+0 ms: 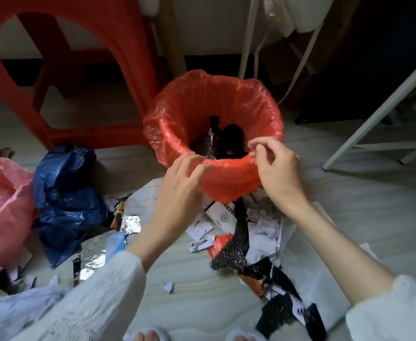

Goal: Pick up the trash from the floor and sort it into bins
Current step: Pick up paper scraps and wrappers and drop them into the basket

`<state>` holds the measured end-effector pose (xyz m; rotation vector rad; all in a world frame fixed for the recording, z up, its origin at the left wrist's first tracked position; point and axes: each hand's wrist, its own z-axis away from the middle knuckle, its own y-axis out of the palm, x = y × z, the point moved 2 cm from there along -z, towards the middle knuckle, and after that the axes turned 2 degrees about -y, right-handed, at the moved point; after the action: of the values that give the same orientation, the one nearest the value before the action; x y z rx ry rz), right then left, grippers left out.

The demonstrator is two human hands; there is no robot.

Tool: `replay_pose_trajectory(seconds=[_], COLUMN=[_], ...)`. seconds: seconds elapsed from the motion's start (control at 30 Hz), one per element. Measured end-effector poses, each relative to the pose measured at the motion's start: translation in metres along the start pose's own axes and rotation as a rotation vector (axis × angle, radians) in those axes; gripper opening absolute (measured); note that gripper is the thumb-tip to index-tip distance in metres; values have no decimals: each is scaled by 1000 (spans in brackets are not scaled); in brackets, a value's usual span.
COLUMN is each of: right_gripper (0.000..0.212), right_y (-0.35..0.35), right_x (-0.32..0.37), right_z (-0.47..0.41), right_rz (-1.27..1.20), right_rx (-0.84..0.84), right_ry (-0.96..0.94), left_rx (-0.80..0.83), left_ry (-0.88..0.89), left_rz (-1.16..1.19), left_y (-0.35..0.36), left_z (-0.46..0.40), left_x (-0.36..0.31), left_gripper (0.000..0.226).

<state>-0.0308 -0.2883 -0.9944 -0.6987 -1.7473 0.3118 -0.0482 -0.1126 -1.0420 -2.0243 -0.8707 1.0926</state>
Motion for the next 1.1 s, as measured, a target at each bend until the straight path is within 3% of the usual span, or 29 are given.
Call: replay_pose_trajectory(seconds=[0.07, 0.13, 0.23, 0.3, 0.37, 0.47, 0.53, 0.67, 0.8, 0.97, 1.1], right_gripper=[21, 19, 22, 39, 70, 99, 93, 59, 36, 14, 16], right_y=[-12, -19, -11, 2, 17, 33, 38, 35, 18, 8, 8], right_x=[-23, -53, -100, -126, -146, -166, -172, -171, -168, -168, -154], right_z=[36, 69, 104, 115, 119, 115, 114, 133, 150, 155, 151], right_rz=[-15, 68, 322, 448, 643, 864, 822, 710, 647, 558, 501], right_rx=[-56, -28, 220, 441, 673, 798, 762, 688, 641, 513, 411], right_ry=[140, 249, 302, 278, 194, 83, 105, 124, 158, 193, 121], left_rx=[-22, 76, 353, 525, 626, 741, 748, 843, 887, 845, 680], left_ry=[-34, -55, -61, -109, -158, -181, -173, -143, -282, -298, -352], left_rz=[21, 63, 83, 95, 102, 53, 45, 55, 90, 58, 89], left_y=[8, 28, 68, 87, 98, 108, 113, 139, 164, 157, 125], left_z=[25, 52, 90, 108, 121, 130, 130, 126, 123, 137, 129], left_x=[-10, -15, -14, -9, -4, 4, 6, -2, -21, -11, 2], left_gripper=[42, 44, 46, 43, 42, 43, 48, 69, 78, 44, 23])
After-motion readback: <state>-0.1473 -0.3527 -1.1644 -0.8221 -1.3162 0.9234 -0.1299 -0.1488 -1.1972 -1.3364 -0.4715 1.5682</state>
